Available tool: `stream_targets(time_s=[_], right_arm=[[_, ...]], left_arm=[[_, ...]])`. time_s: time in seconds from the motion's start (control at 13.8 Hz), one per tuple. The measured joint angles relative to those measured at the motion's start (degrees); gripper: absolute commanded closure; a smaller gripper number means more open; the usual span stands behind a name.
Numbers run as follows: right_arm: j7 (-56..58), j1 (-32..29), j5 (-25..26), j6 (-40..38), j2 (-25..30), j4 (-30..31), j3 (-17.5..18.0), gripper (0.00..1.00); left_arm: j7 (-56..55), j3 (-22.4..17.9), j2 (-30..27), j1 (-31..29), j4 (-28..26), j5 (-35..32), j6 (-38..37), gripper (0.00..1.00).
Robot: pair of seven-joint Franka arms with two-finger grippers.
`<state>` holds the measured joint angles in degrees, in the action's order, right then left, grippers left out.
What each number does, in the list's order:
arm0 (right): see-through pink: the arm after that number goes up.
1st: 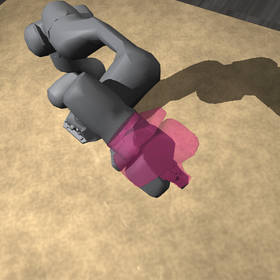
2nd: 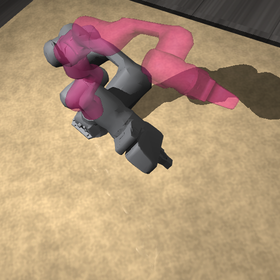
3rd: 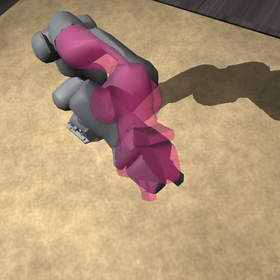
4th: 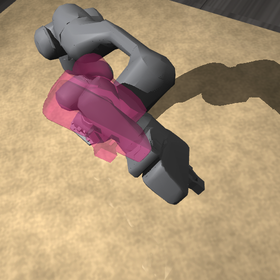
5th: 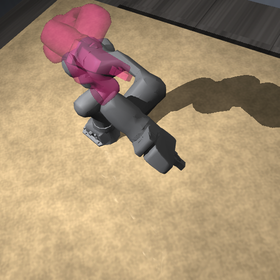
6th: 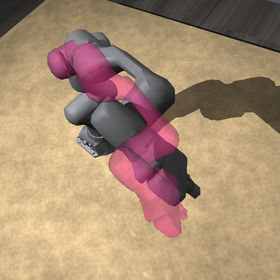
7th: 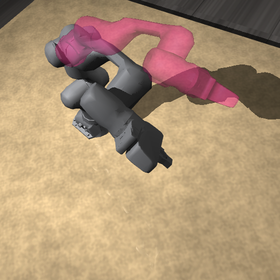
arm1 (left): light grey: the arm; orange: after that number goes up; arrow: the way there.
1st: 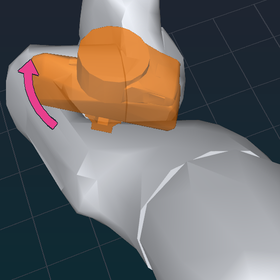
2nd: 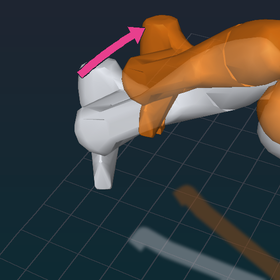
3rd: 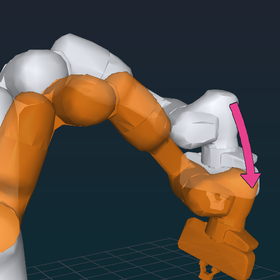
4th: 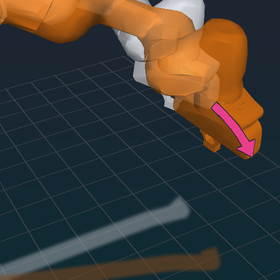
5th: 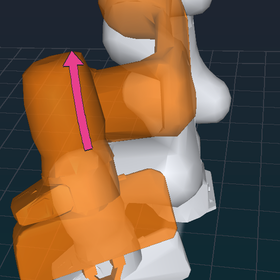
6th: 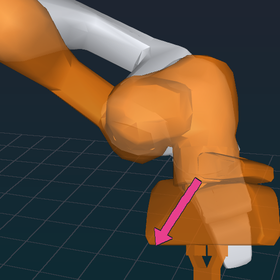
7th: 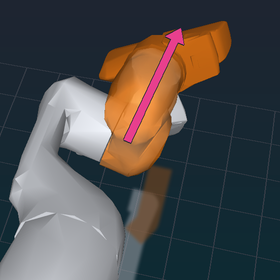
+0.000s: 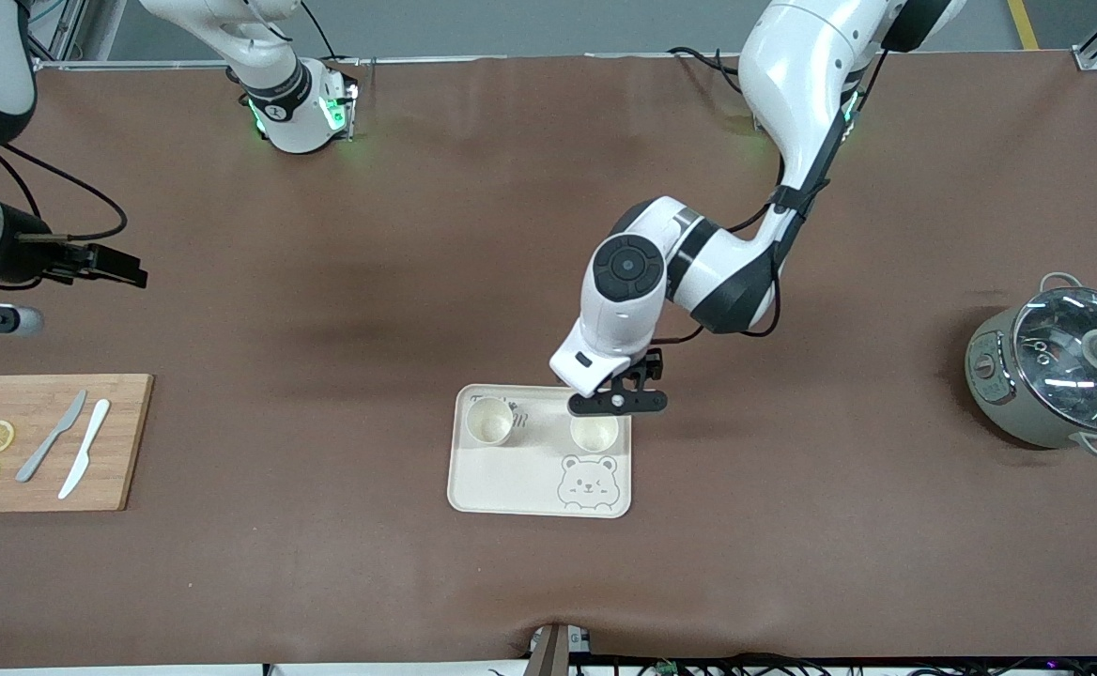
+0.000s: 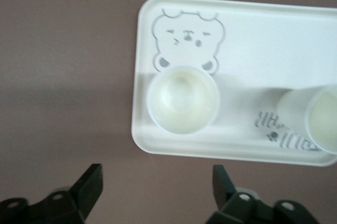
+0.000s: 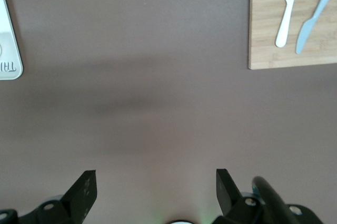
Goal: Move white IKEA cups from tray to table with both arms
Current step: 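Grasp one cup with the left gripper while the right gripper reaches another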
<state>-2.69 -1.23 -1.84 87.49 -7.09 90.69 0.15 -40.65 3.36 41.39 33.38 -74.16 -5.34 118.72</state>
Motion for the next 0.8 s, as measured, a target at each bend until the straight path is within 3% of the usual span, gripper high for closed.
stream_targets(time_s=[0.29,0.51,0.8], right_arm=[[-0.10,1.04,-4.22,6.00,-5.11,0.02,0.03,0.00],[-0.23,2.38,-4.77,12.04,-8.95,0.03,0.05,0.00],[-4.10,7.35,-4.79,16.44,-13.29,-0.82,0.12,0.00]], left_arm=[[0.09,-0.12,2.84,-3.69,-0.06,-0.05,4.72,0.25],[-0.14,-0.06,5.98,-3.64,-0.07,-0.05,8.88,0.25],[-0.88,0.19,6.66,-3.17,0.01,2.08,10.52,0.34]])
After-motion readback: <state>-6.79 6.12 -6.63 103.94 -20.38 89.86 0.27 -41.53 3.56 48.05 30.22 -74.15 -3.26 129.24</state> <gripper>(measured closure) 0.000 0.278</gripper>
